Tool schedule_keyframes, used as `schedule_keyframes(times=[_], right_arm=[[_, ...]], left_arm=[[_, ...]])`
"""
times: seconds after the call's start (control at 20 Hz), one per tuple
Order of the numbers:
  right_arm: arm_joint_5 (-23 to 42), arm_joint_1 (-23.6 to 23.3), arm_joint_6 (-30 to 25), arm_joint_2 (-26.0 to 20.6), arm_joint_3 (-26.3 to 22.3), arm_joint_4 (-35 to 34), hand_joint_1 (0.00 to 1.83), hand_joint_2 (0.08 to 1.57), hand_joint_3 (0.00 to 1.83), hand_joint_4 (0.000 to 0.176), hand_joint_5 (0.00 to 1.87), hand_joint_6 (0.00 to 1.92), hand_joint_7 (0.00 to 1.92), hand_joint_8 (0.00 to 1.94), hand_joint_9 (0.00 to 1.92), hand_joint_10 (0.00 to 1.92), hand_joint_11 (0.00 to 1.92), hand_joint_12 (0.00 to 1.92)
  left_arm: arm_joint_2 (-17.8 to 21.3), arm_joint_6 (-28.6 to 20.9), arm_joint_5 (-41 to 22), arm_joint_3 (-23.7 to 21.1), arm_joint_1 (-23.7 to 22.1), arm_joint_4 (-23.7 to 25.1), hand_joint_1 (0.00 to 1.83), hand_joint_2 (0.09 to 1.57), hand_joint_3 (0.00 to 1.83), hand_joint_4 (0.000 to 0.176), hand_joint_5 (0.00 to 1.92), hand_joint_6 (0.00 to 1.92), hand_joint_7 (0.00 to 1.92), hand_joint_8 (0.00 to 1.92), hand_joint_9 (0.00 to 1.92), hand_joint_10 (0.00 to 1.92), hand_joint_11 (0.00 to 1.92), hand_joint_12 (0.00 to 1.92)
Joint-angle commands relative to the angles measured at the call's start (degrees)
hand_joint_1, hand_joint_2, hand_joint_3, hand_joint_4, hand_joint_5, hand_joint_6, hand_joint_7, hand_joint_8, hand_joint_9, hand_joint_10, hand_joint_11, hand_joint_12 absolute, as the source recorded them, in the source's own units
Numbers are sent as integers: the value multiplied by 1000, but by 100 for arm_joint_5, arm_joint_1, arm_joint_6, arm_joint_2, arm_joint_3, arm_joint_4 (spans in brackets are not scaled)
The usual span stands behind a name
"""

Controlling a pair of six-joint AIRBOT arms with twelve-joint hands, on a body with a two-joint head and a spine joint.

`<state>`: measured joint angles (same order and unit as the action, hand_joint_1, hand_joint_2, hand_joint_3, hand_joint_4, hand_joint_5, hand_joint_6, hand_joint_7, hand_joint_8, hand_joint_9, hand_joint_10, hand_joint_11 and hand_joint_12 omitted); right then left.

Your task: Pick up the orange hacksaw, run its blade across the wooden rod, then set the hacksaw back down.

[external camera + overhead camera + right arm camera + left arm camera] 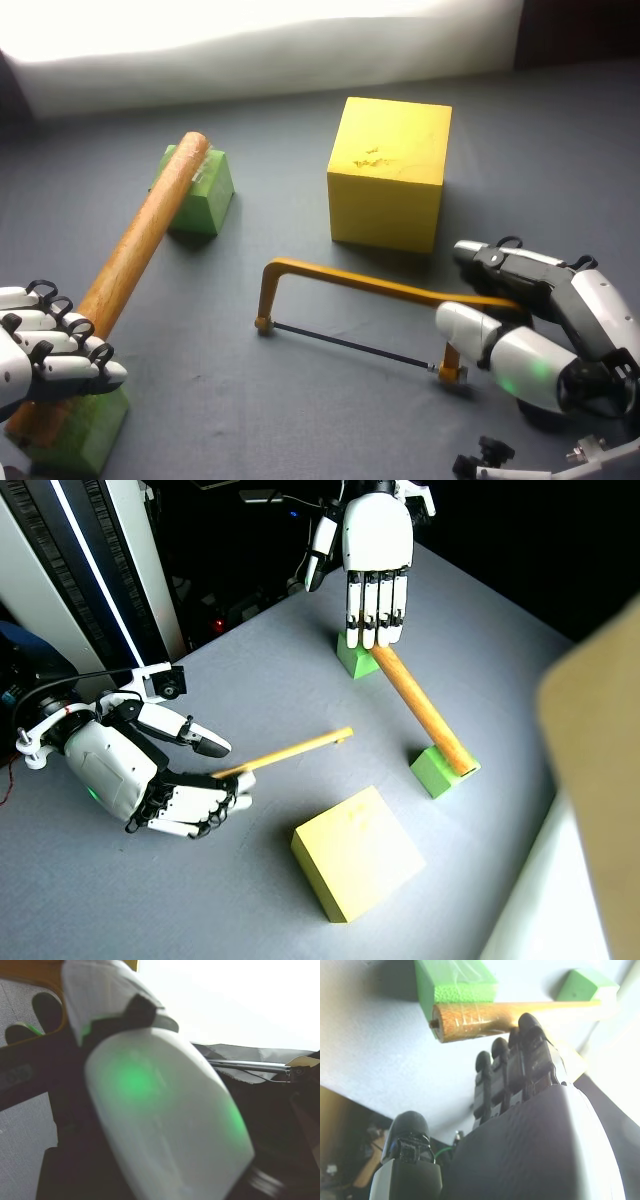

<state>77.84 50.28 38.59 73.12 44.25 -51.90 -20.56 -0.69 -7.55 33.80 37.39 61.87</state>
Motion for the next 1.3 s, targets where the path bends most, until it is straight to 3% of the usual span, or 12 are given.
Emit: schedule_keyframes(times=[0.0, 0.25, 0.55, 0.75, 0.85, 0.95, 1.0, 1.05, 1.1, 1.15, 1.2, 1.25], right_arm=[[533, -14, -81, -16, -43, 445, 641, 1032, 0, 0, 436, 0, 473, 0, 444, 6, 50, 1198], [517, -90, -90, -131, -41, 598, 358, 911, 0, 0, 139, 0, 181, 2, 193, 1, 0, 714], [231, -523, -55, -566, -53, 847, 260, 872, 0, 0, 65, 0, 84, 0, 103, 0, 0, 476], [-189, -948, 68, -881, -56, 1039, 266, 893, 3, 0, 126, 10, 159, 11, 164, 13, 0, 649], [-411, -1136, 146, -1017, -54, 1195, 309, 933, 4, 0, 316, 17, 379, 11, 349, 24, 0, 937], [-736, -1384, 309, -1166, -33, 1455, 358, 981, 4, 0, 565, 30, 629, 21, 605, 59, 193, 1217], [-925, -1494, 338, -1207, 15, 1643, 383, 1032, 4, 0, 693, 24, 798, 33, 791, 179, 364, 1387], [-1229, -1654, 305, -1256, 123, 1973, 393, 1101, 10, 0, 845, 34, 968, 80, 815, 626, 520, 1542], [-1557, -1793, 220, -1305, 236, 2395, 426, 1123, 3, 0, 950, 54, 1084, 140, 823, 936, 644, 1593], [-1898, -1954, 33, -1368, 407, 3038, 422, 1166, 3, 0, 1016, 231, 1007, 696, 823, 1348, 766, 1765], [-2117, -2064, -197, -1406, 545, 3584, 416, 1188, 2, 0, 939, 809, 956, 1308, 932, 1725, 957, 1890], [-2234, -2149, -435, -1438, 670, 4131, 411, 1194, 1, 0, 893, 1135, 963, 1537, 1024, 1856, 1078, 1915]], left_arm=[[-40, -22, -158, -27, -16, -55, 142, 1223, 0, 0, 236, 4, 216, 5, 192, 4, 0, 463], [-33, -21, -143, -5, -4, -55, 167, 1228, 0, 0, 242, 3, 219, 2, 185, 0, 0, 448], [-30, 97, -681, 124, 113, -55, 147, 1238, 0, 0, 206, 2, 179, 2, 151, 2, 0, 380], [-25, 263, -1585, 456, 245, -57, 147, 1231, 0, 0, 224, 3, 213, 7, 173, 5, 0, 401], [-24, 377, -1960, 588, 246, -134, 119, 1230, 0, 0, 228, 2, 226, 5, 177, 3, 0, 373], [-28, 668, -2392, 679, 252, -660, 173, 1232, 0, 0, 317, 8, 335, 10, 296, 17, 0, 578], [-41, 703, -2564, 713, 237, -698, 178, 1241, 0, 0, 413, 1, 498, 2, 473, 39, 43, 868], [-51, 766, -2780, 739, 203, -699, 188, 1255, 0, 0, 526, 10, 650, 19, 633, 73, 141, 1021], [-57, 773, -2916, 739, 157, -700, 203, 1265, 0, 0, 614, 14, 743, 27, 729, 96, 212, 1106], [-59, 777, -3107, 716, 137, -757, 246, 1277, 0, 0, 773, 21, 897, 63, 842, 233, 348, 1170], [-56, 797, -3260, 693, 143, -831, 253, 1295, 4, 0, 792, 449, 808, 681, 713, 935, 413, 1424], [-54, 820, -3426, 680, 143, -860, 275, 1295, 1, 0, 670, 978, 724, 1121, 654, 1370, 486, 1636]])
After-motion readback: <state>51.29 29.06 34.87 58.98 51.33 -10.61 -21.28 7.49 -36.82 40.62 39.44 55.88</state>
